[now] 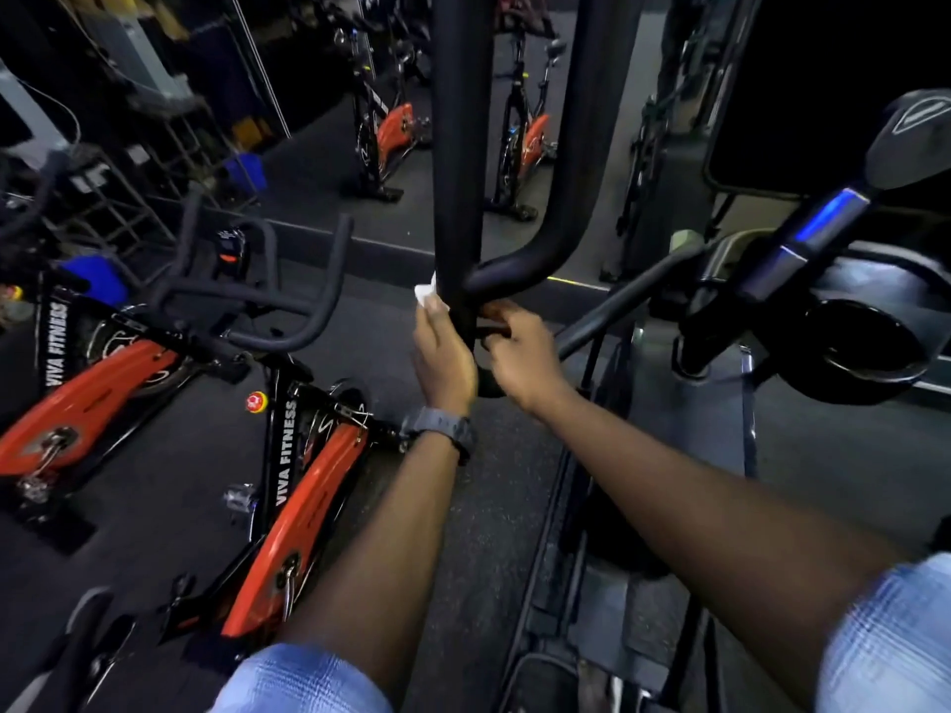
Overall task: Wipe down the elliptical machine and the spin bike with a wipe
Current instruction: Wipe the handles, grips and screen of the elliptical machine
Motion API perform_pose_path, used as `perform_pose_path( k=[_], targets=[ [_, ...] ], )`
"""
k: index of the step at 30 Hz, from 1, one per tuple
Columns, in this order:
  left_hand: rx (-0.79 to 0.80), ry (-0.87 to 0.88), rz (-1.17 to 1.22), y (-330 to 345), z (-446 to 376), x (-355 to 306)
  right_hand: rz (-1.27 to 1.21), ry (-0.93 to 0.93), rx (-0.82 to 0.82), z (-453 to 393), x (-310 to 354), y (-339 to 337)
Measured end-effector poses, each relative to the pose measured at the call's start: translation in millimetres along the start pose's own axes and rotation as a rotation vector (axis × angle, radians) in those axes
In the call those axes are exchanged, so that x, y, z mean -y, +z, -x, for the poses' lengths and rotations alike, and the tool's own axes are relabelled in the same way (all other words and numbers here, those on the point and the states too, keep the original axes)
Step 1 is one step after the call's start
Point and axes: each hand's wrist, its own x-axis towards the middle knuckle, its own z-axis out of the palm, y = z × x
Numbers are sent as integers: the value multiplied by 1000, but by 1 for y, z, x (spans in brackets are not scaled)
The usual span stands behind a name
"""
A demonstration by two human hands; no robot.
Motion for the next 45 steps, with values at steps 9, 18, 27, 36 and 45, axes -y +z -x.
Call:
perform_pose_path(
  k=[9, 18, 27, 36, 45],
  targets=[
    [80, -239, 202, -14, 16, 45, -153, 142, 159, 0, -27, 5],
    [83, -175, 283, -5, 21, 48, 336, 97, 205, 5, -65, -22],
    [-23, -413, 632, -1, 6, 38, 347, 163, 251, 6, -95, -38],
    [49, 780, -558, -27, 22, 80, 299, 148, 279, -4, -90, -42],
    [398, 1535, -1262, -64, -28, 69, 360, 114, 318, -1, -82, -39]
  ],
)
